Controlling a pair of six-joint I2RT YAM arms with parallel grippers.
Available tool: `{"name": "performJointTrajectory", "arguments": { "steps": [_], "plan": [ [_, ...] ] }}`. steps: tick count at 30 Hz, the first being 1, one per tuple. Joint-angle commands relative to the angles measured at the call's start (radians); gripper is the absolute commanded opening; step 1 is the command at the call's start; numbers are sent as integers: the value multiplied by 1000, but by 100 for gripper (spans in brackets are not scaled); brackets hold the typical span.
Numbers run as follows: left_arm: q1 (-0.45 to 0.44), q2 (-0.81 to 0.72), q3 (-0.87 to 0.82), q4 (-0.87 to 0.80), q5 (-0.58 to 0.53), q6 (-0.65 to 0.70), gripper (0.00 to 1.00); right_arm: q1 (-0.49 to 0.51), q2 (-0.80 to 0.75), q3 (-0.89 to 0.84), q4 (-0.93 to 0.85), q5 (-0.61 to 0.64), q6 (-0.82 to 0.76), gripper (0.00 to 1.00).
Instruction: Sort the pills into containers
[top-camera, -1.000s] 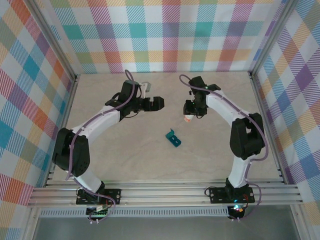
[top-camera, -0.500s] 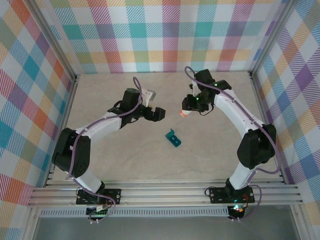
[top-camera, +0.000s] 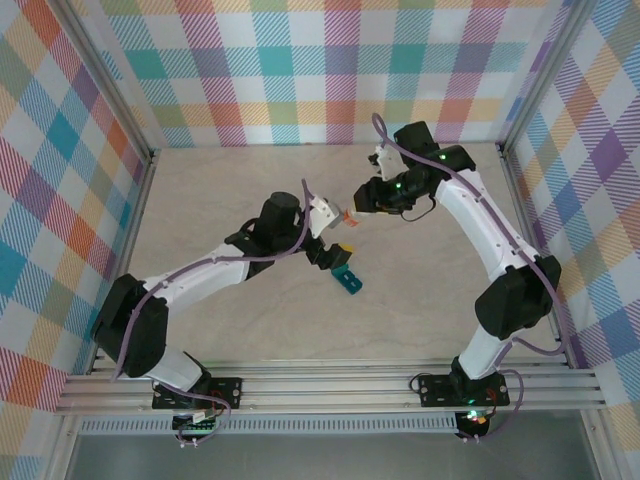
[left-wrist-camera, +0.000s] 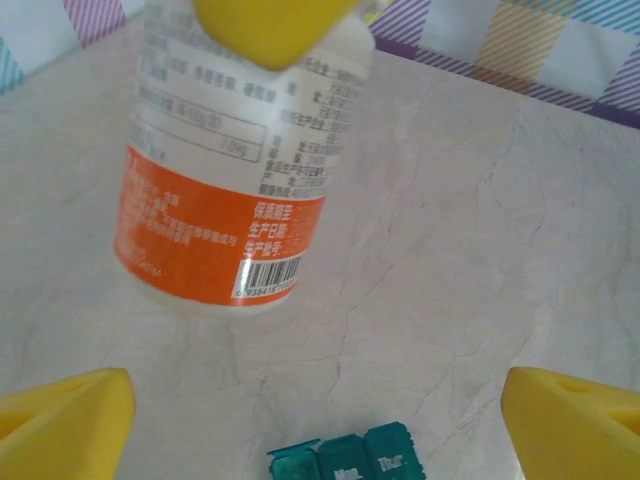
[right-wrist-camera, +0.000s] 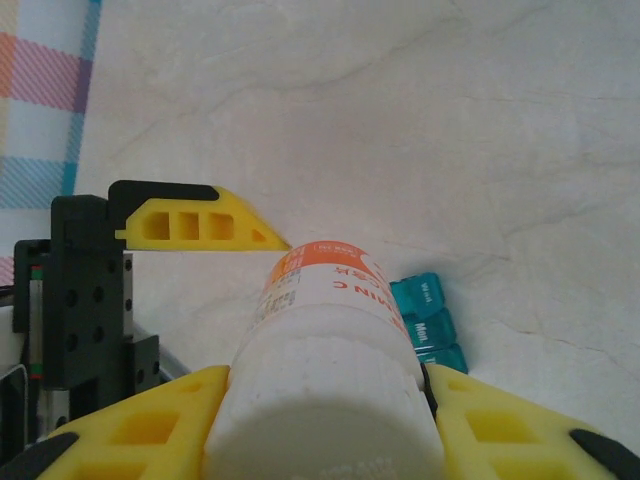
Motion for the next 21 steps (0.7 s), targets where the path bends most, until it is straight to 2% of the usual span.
{"name": "performJointTrajectory", "arguments": {
  "steps": [1, 6, 13, 21],
  "plan": [
    [-6, -50, -25, 56, -42, 84, 90, -7, -20, 14, -43, -77, -38, 42],
    [-6, -79, -49, 84, -67, 120, 89, -14, -38, -23, -12, -124, -39, 42],
    [-6, -40, -37, 92, -100, 150, 87, -17, -42, -100, 91, -186, -16, 41],
    [-6, 8, 15, 60, -81, 147, 81, -20, -37, -148, 166, -248, 14, 41]
  ]
}}
